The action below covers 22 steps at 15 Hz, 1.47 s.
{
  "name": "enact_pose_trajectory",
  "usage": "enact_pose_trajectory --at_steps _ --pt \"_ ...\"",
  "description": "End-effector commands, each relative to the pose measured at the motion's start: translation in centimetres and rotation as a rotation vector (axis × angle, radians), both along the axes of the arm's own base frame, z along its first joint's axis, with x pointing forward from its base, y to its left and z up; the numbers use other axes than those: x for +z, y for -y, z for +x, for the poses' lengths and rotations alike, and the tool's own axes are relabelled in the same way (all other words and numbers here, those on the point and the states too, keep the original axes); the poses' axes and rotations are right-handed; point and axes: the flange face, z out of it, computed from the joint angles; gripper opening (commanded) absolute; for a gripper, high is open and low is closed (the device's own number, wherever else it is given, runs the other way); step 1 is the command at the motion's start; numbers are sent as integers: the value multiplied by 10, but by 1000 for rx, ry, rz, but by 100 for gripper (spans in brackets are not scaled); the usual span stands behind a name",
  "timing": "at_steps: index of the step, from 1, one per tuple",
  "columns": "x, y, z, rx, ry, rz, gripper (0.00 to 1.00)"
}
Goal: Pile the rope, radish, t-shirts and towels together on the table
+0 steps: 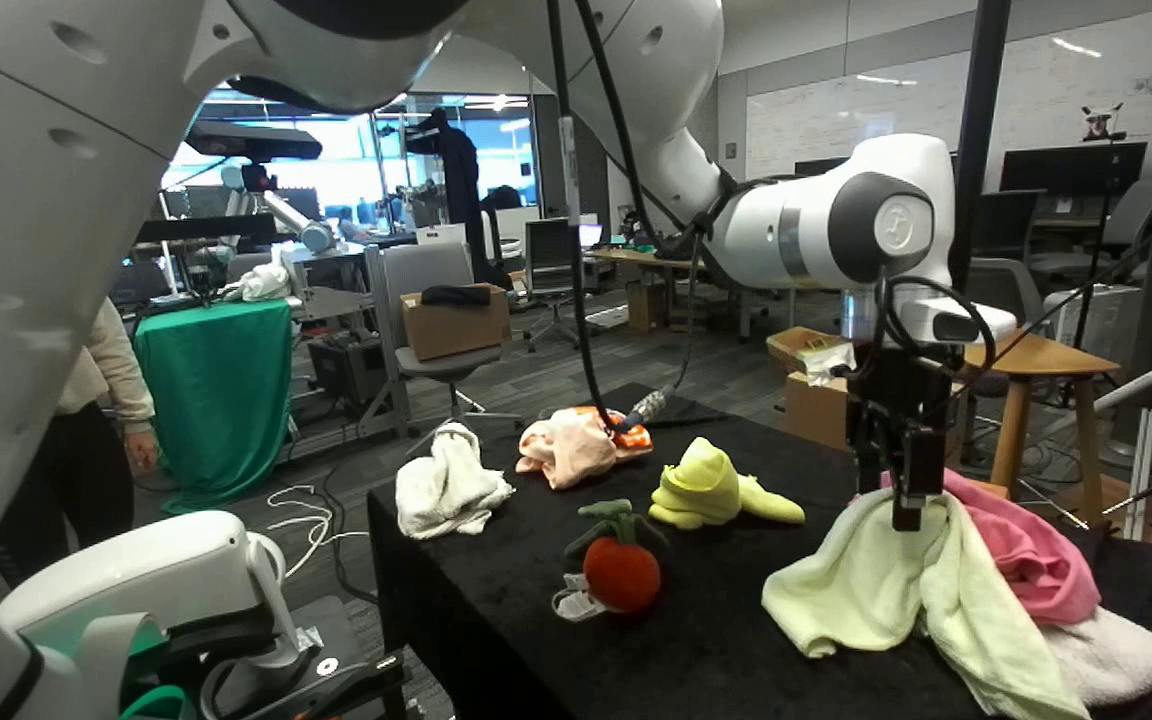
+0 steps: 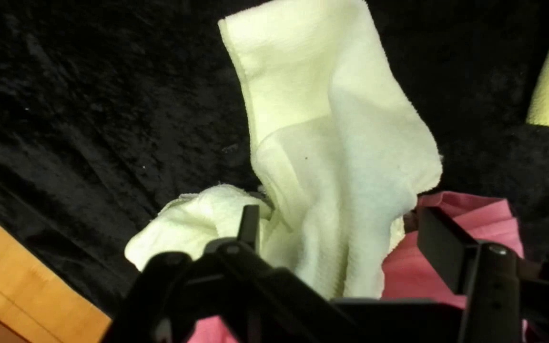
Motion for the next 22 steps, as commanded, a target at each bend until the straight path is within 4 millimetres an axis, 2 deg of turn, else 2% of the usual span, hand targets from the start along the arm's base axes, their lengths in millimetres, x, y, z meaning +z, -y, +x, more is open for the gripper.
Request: enact_pose_trajectory --at_steps 1,5,8,12,15,17,22 --pt "39 -14 -15 98 -18 1 100" --pt "55 -41 -16 243 -39 7 100" --pt "54 -75 -17 381 -57 15 100" --pt "31 -125 -17 474 -81 18 100" --pt "11 -150 -17 511 -105 24 100" --pt "-6 -161 -15 517 -117 28 100" --pt "-43 -166 -2 512 -147 36 100"
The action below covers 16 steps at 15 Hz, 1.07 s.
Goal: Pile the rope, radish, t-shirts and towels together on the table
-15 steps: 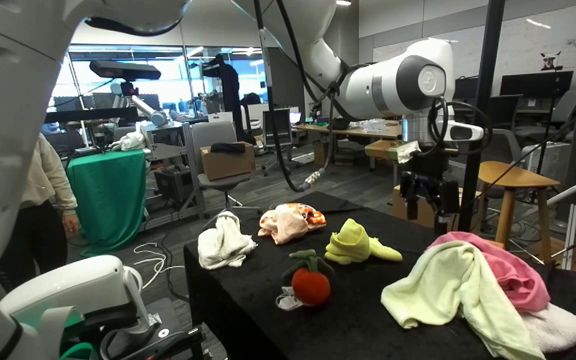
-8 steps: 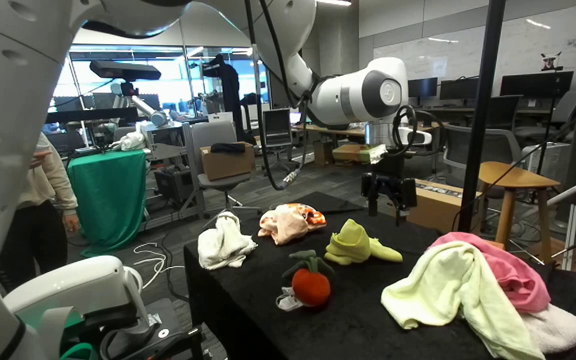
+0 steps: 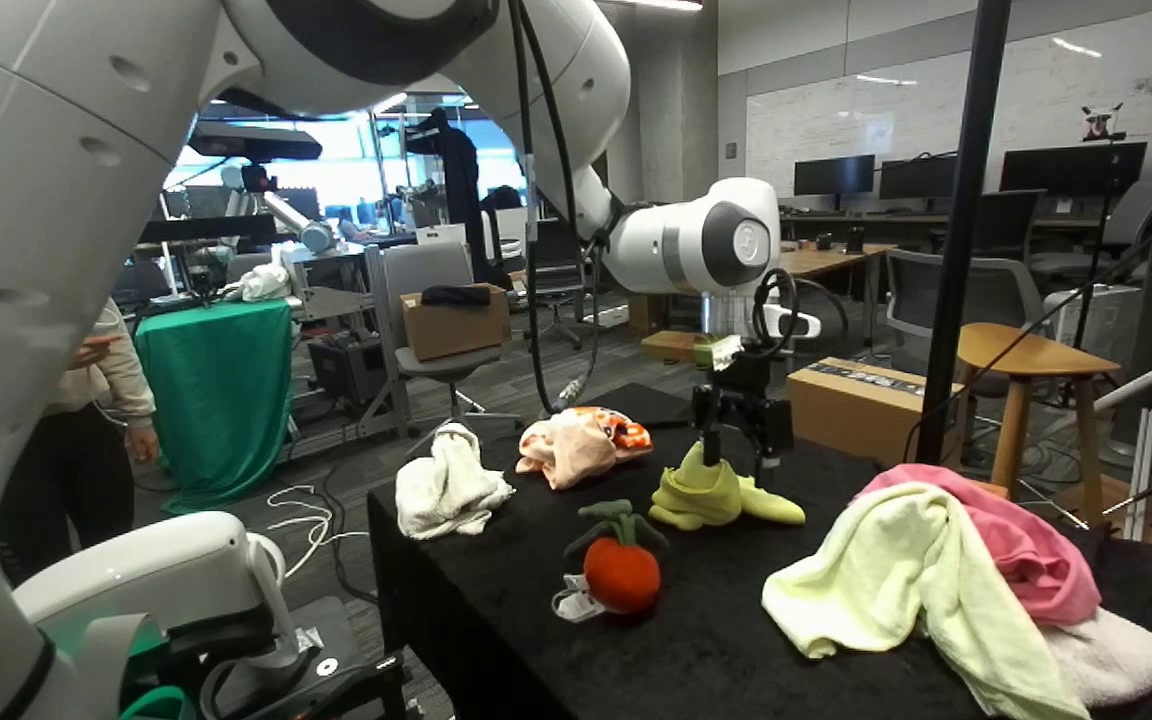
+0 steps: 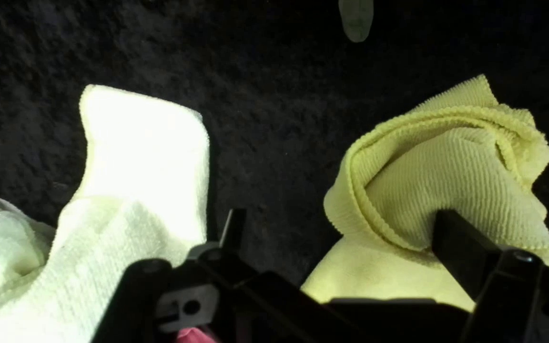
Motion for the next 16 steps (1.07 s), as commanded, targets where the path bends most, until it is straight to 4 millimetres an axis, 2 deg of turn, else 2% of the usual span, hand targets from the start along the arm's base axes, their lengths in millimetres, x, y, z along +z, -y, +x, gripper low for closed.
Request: enact_pose_trajectory --at_steps 1,4,8,16 --pt "-18 -3 19 6 2 3 100" --pt "-24 -7 26 13 1 14 100" --pt "-16 -15 29 11 -12 68 100" --pt "-20 -30 22 -38 -142 177 100"
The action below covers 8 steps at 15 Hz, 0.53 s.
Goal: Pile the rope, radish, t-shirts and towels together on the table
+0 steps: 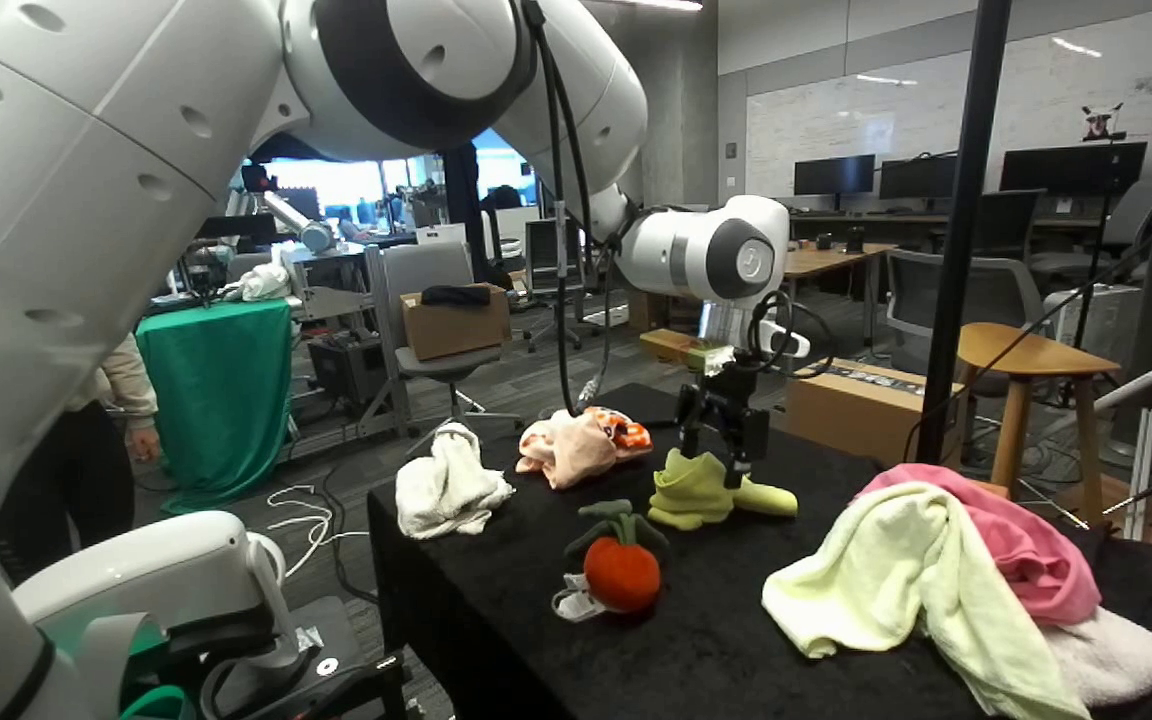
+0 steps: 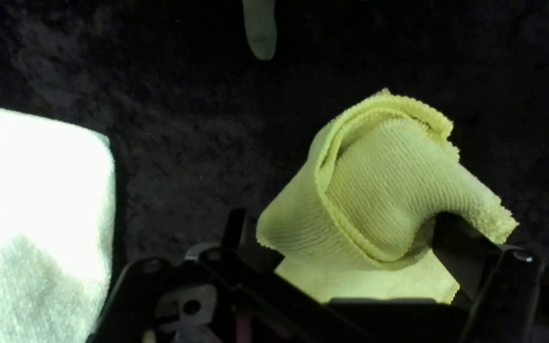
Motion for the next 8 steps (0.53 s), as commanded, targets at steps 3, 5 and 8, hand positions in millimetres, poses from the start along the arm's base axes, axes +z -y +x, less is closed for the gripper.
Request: enact_pose_trajectory --at_steps 3,5,8 --pt "-7 -8 6 -17 -73 81 100" --pt "-11 -9 7 -19 -85 94 100" --pt "-13 -7 8 -20 -91 105 66"
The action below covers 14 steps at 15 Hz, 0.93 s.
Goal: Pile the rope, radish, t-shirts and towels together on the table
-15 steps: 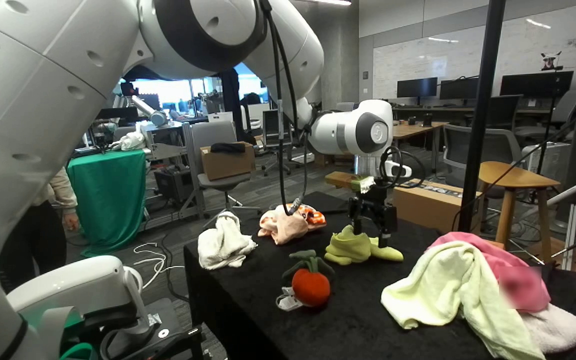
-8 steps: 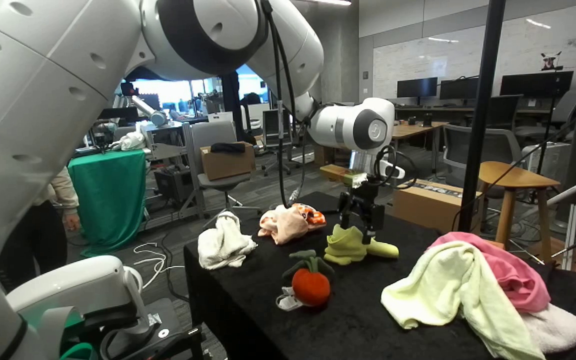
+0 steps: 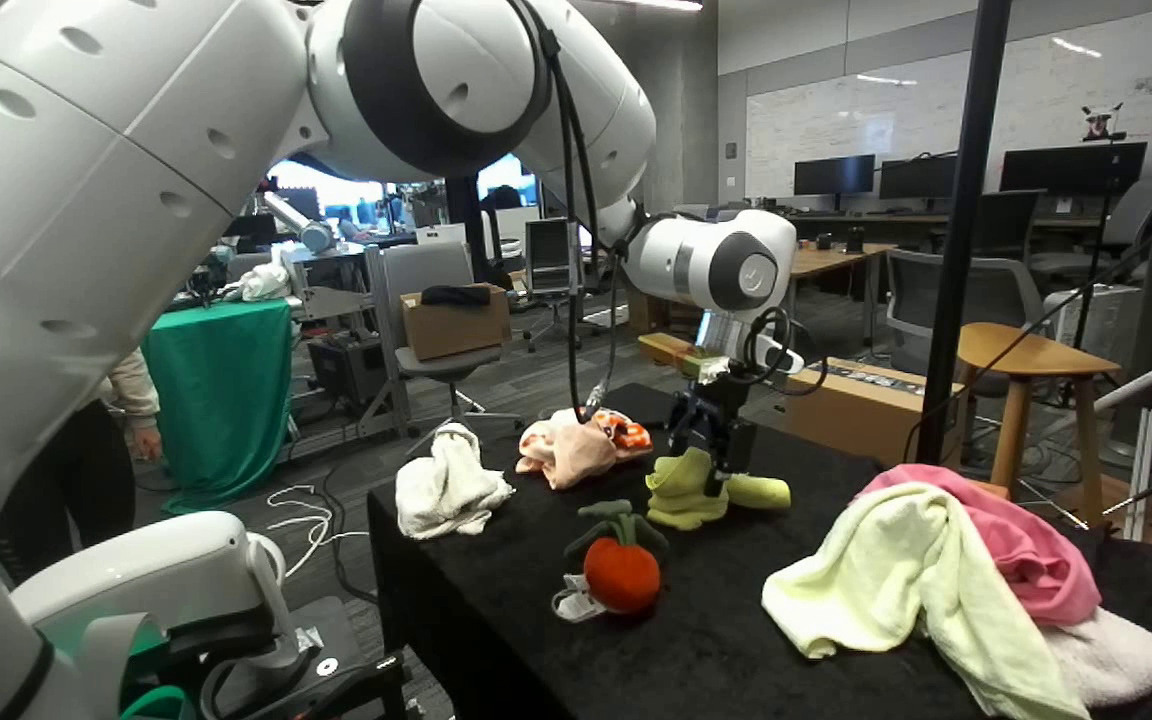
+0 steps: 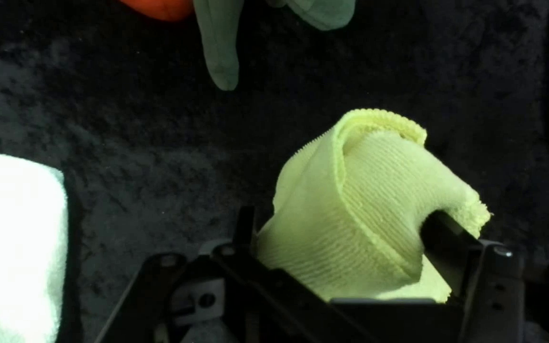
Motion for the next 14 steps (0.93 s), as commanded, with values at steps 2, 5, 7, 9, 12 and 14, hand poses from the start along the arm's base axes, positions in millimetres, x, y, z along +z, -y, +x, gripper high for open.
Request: enact_pose_trajectory --at_steps 2,5,7,9,12,14 --pt "5 4 9 2 -12 50 49" --pt "11 17 13 -12 3 59 27" --pt "15 29 15 -29 16 63 12" --pt "23 43 17 -54 31 66 6" --pt "36 67 20 -97 60 66 9" --pt "47 86 23 -134 96 57 10"
